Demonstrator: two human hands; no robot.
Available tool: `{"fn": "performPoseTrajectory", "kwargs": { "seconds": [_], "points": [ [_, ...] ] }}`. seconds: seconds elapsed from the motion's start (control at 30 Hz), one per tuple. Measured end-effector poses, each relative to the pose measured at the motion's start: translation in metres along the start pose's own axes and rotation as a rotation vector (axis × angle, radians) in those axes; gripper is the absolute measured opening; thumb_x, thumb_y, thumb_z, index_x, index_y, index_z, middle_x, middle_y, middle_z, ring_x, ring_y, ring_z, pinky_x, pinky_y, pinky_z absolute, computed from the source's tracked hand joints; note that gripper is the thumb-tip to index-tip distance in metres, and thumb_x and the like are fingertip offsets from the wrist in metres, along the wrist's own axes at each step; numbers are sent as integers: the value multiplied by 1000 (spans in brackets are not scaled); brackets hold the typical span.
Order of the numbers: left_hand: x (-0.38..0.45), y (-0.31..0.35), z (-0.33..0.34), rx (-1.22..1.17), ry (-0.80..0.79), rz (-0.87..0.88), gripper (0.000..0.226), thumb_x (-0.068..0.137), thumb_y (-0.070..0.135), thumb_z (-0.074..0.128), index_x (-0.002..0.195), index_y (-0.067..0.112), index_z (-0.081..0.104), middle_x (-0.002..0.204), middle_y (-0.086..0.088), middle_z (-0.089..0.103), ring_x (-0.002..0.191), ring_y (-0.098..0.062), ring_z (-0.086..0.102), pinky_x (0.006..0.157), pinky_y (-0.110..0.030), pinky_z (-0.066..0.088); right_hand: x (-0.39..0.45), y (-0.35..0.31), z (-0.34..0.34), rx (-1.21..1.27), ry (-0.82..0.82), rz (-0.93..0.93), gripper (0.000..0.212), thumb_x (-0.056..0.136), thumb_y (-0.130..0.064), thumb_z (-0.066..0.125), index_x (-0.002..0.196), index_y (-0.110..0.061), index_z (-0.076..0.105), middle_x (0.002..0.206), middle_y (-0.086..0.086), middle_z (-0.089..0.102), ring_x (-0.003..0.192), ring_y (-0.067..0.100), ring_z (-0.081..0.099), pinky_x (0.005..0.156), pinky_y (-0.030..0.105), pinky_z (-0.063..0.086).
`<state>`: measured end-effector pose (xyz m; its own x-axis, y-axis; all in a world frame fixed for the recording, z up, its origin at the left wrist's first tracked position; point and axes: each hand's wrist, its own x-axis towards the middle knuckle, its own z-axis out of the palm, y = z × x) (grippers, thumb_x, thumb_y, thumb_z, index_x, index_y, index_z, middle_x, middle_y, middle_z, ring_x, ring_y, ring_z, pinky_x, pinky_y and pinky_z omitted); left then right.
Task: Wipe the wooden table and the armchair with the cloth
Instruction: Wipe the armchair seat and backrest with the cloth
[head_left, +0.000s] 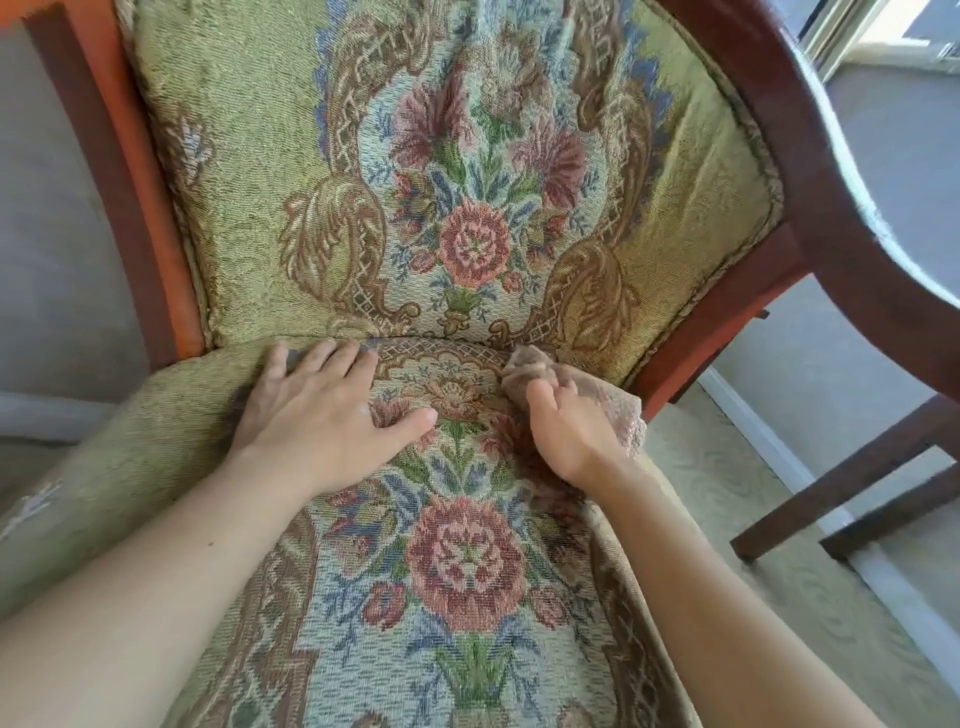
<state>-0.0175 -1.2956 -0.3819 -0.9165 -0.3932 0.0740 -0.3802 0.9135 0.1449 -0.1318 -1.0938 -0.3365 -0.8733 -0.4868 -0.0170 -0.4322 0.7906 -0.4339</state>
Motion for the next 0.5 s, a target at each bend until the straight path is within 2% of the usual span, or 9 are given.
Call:
{"fn": "performPoseTrajectory", "kwargs": {
  "seconds": [0.03,0.07,0.1,0.17,0.23,0.27,0.37,0.43,0.5],
  "points": [
    [0,0,0,3,4,3,122,65,95,-21,161,24,4,169,5,0,157,-16,0,126,-53,-4,-11,-4,2,-14,-33,-12,49,89,-47,12,87,-27,56,156,18,35,147,27,22,107,39,29],
    [0,0,1,0,10,3,119,67,93,-21,161,24,4,169,5,1,156,-16,0,126,-52,-3,-21,-7,3,-15,-50,-27,36,89,-48,12,75,-33,42,156,16,35,147,25,24,102,36,31],
    [0,0,1,-8,15,1,116,70,91,-21,161,24,4,169,5,0,156,-16,0,126,-52,-4,-30,-11,2,6,-65,-50,31,91,-49,14,71,-36,34,159,10,32,145,22,26,96,34,31],
    [0,-1,1,-28,11,-2,111,73,88,-21,161,25,4,169,6,-1,156,-14,-2,126,-51,-5,-48,-11,-1,89,-83,-94,42,94,-53,17,63,-38,41,156,-4,35,134,12,37,86,30,29],
    [0,-2,0,-43,13,-4,109,73,85,-22,161,27,4,168,8,-1,156,-13,-2,126,-50,-6,-66,-8,-4,230,-86,-69,43,85,-64,20,65,-45,53,114,-21,56,101,3,47,77,25,30],
    [0,-2,0,-51,14,-6,108,72,84,-23,161,28,4,168,9,-2,156,-12,-2,126,-50,-7,-72,-6,-4,335,-84,-31,45,80,-68,22,73,-42,58,94,-22,52,88,4,47,76,24,32],
    [0,-2,-2,-92,24,-14,108,71,84,-26,160,30,1,166,11,-9,154,-12,-10,126,-48,-11,-74,-1,-13,843,-210,81,63,85,-61,31,110,-22,73,101,1,72,96,22,67,91,37,51],
    [1,-1,-5,-195,61,-32,109,70,88,-23,160,31,1,163,12,-16,153,-12,-17,124,-42,-15,-67,-3,-29,1189,-166,168,52,89,-48,39,101,-15,78,105,18,74,95,31,72,75,36,59],
    [7,-1,-11,-289,132,-53,109,72,90,-17,161,30,1,164,13,-19,152,-11,-21,120,-37,-13,-51,-4,-44,1394,-33,218,46,87,-44,45,96,-14,79,102,20,74,86,31,74,70,38,58]
  ]
}}
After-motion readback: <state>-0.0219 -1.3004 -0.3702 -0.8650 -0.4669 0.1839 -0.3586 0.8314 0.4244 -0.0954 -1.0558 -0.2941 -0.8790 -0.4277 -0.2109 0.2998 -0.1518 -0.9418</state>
